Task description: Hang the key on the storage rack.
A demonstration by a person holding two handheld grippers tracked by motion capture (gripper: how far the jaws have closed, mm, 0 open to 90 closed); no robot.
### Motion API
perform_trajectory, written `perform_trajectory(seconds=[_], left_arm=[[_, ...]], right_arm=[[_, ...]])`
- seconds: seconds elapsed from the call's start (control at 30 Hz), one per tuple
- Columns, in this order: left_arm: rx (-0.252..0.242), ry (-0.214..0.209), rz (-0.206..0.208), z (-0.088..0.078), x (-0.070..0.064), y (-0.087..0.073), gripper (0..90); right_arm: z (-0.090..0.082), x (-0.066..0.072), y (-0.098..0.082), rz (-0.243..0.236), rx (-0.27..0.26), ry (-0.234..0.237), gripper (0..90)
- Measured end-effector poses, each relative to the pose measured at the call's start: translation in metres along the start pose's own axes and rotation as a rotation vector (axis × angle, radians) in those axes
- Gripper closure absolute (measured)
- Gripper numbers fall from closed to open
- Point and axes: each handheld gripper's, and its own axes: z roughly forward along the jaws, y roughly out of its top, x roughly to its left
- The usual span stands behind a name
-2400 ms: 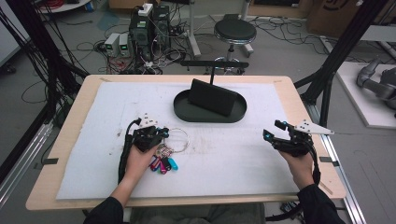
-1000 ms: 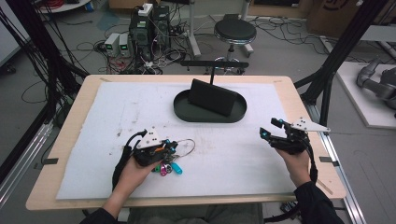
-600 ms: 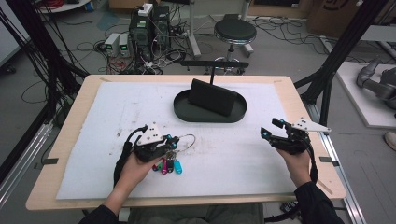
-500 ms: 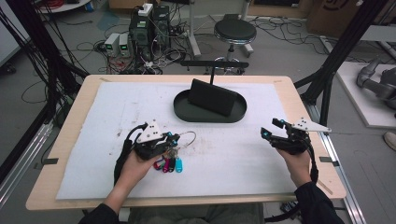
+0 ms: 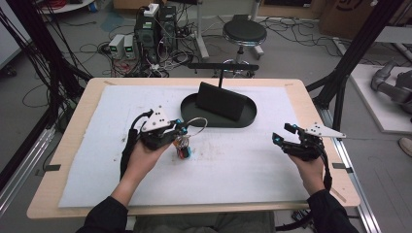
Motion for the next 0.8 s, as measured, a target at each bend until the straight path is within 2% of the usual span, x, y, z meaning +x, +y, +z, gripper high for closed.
perform_trajectory(seconds=[0.13, 0.5, 0.8], left_arm=[[-0.018, 0.016, -0.005, 0.000, 0.007, 0.009, 86.5], [-0.079, 0.076, -0.050, 0.007, 0.033, 0.029, 86.5], [-0.103, 0.107, -0.075, 0.017, 0.049, 0.038, 86.5]], right_arm=[[0.000, 0.000, 0.000, -0.004, -0.001, 0.000, 29.0], [0.000, -0.001, 0.000, -0.001, -0.004, 0.000, 29.0], [0.000, -0.001, 0.000, 0.003, -0.005, 0.001, 29.0]])
